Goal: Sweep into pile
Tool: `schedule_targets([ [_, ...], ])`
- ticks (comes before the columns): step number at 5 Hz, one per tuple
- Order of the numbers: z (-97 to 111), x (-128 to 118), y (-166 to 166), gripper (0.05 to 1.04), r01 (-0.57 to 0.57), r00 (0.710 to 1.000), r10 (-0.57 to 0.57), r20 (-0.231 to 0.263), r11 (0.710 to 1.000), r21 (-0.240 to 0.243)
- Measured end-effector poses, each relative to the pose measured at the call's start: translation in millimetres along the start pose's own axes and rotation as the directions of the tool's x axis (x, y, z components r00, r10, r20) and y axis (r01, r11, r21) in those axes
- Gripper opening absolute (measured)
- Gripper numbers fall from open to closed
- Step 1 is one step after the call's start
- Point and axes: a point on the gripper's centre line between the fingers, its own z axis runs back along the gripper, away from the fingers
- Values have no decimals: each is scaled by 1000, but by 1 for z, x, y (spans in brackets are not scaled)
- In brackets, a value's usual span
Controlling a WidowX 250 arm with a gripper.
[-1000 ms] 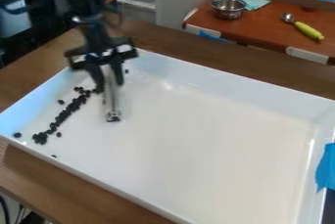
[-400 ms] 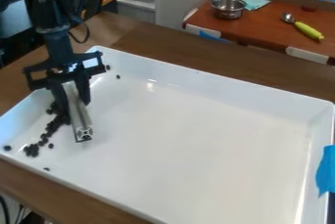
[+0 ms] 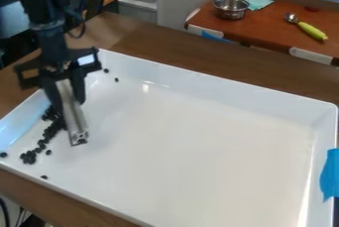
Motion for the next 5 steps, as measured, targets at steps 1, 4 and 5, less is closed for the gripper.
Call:
schedule_targets([
  [1, 15, -26, -26, 365, 68, 997, -69, -27, 996, -62],
  [4, 22, -113, -111, 365, 427, 904, -427, 11, 901, -80],
  [5, 19, -113, -121, 365, 400, 916, -401, -5, 915, -45],
])
